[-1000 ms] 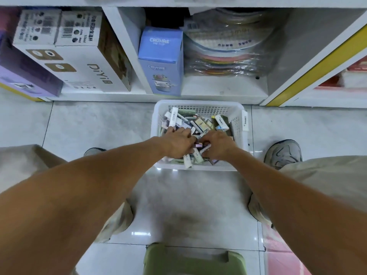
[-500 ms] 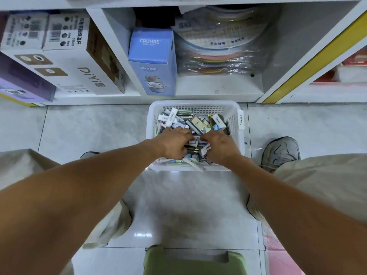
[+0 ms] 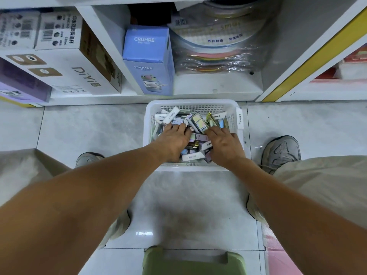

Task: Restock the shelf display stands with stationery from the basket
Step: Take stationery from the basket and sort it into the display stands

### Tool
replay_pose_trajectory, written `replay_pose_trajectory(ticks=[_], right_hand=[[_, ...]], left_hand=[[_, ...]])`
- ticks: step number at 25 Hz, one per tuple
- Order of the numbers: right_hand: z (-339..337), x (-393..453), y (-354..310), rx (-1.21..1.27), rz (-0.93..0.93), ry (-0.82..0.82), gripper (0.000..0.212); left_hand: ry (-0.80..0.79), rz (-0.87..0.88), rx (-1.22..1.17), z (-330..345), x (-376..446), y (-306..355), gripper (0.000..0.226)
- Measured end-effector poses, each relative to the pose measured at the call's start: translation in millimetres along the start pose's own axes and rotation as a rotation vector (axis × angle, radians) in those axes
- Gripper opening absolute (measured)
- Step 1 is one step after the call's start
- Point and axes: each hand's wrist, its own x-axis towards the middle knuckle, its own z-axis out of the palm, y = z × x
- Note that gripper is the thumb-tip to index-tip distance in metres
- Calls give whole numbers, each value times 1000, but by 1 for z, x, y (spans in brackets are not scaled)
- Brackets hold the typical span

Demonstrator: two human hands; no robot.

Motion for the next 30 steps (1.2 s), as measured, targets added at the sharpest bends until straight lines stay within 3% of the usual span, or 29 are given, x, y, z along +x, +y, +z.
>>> replay_pose_trajectory(ticks=[9, 16, 24, 30], right_hand=[[8, 4, 1, 136, 67, 62, 62], [-11, 1, 5, 503, 165, 81, 61], [-24, -6, 4, 617, 247, 169, 45], [-39, -8, 0, 707, 287, 224, 52]], left_hand=[[-3, -7, -158, 2, 13, 16, 80], [-162, -41, -348, -27, 14, -2, 56], [-114, -105, -649, -39, 5, -19, 36], [8, -143, -849, -67, -7, -34, 29]])
